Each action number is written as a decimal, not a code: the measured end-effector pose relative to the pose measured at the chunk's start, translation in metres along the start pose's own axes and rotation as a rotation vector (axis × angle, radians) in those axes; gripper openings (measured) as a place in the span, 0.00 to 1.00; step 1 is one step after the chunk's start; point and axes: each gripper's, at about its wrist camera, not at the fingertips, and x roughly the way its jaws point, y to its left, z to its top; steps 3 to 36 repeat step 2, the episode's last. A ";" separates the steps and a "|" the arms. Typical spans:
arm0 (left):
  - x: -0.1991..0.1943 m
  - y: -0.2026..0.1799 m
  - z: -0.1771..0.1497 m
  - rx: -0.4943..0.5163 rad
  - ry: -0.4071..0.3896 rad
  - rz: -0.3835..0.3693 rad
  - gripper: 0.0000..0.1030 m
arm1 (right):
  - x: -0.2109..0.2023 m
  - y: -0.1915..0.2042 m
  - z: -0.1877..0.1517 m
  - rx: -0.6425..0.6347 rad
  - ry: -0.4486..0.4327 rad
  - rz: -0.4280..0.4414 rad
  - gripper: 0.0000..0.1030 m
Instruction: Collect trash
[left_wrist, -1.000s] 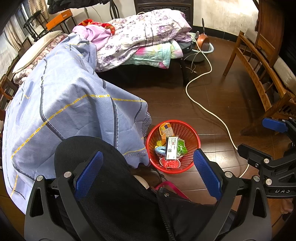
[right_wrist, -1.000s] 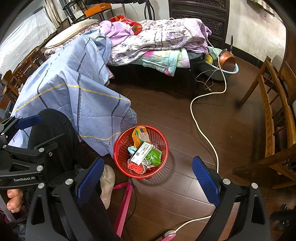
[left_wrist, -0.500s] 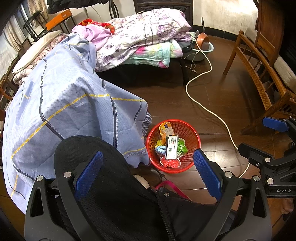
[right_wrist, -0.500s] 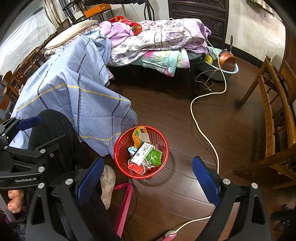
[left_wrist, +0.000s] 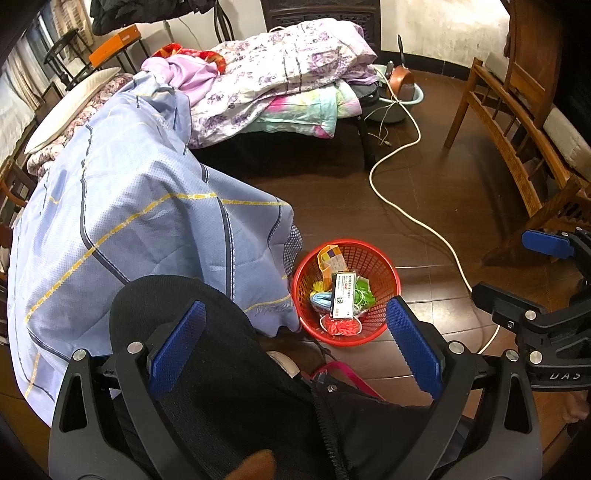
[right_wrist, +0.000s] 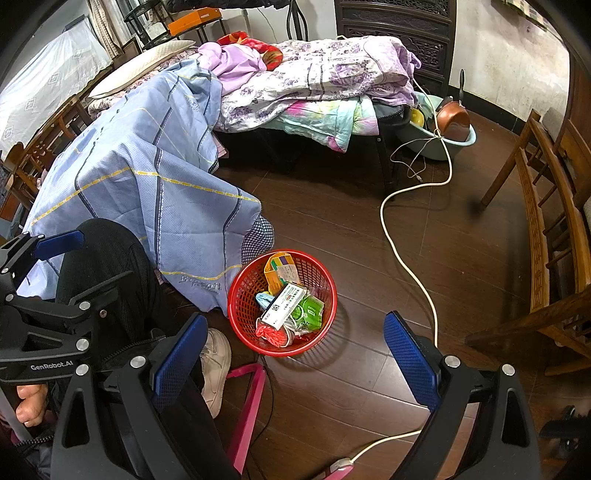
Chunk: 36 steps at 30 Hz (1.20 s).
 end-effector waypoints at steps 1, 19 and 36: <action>0.000 0.000 0.000 -0.001 -0.001 0.001 0.92 | 0.000 0.000 0.000 0.001 0.000 0.001 0.91; 0.000 0.000 0.002 -0.001 0.000 0.002 0.92 | -0.001 0.001 0.000 0.001 -0.001 0.001 0.91; 0.000 0.000 0.002 -0.001 0.000 0.002 0.92 | -0.001 0.001 0.000 0.001 -0.001 0.001 0.91</action>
